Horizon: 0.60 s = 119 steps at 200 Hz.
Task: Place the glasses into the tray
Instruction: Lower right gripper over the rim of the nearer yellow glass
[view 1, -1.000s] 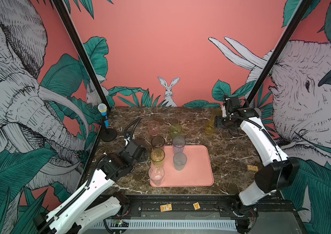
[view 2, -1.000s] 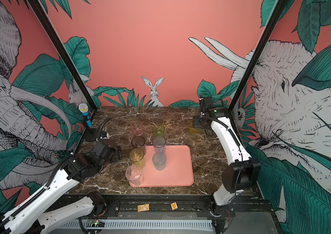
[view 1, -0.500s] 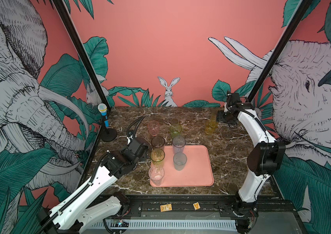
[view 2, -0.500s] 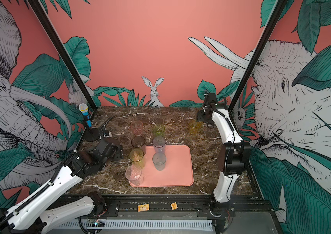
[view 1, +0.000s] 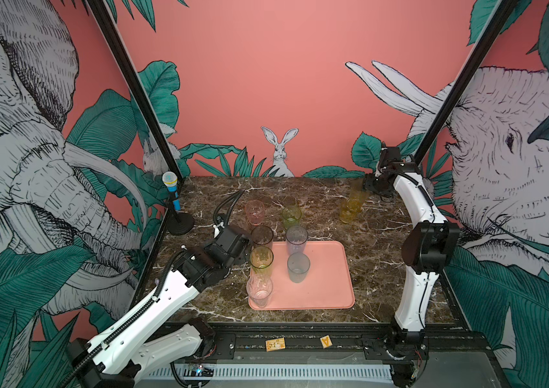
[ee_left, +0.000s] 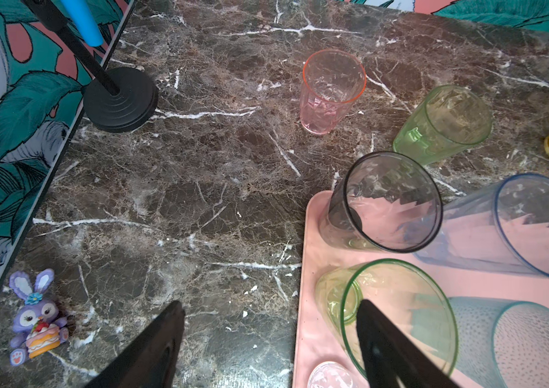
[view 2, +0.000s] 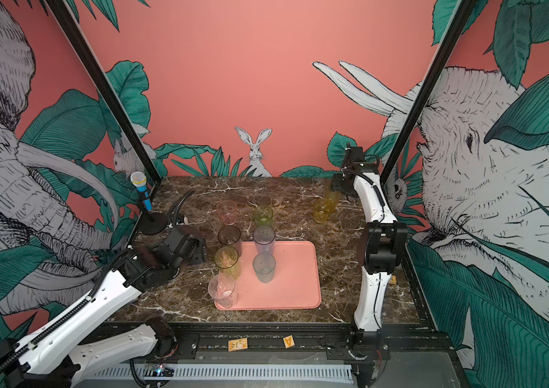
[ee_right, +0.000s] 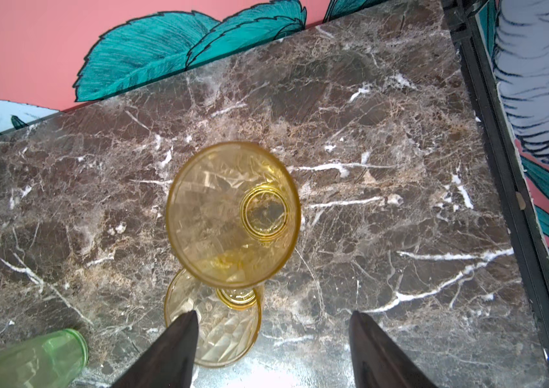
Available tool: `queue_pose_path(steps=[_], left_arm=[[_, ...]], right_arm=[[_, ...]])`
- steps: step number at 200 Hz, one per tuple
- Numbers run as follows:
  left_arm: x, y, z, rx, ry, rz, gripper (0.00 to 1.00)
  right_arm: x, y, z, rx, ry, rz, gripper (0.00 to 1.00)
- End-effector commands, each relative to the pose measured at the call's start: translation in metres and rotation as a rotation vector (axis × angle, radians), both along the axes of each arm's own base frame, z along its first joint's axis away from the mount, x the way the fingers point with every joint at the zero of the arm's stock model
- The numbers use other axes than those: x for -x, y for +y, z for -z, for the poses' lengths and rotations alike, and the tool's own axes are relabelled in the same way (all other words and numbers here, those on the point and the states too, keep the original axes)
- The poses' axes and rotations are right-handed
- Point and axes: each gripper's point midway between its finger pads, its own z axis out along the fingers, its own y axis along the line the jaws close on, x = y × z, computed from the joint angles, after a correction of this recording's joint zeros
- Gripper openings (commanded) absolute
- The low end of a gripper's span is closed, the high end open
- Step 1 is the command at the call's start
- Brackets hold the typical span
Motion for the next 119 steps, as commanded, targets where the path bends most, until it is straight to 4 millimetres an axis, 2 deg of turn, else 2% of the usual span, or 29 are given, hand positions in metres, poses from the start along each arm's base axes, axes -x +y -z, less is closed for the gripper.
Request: queue_pose_path(steps=[1,85,119], left_arm=[[-0.006,0.001,-0.013,0.007,-0.034,-0.018,0.83],[-0.012,-0.006,-0.009,0.001,-0.023,-0.014,0.82],[-0.016,-0.011,-0.007,0.0,-0.014,-0.008,0.82]], right_arm=[[-0.008,-0.004,-0.004,-0.01,-0.007,0.017,0.73],[-0.024,-0.015,0.016,-0.014,0.011,0.044,0.73],[-0.027,-0.019,0.028,-0.024,0.025,0.053,0.68]])
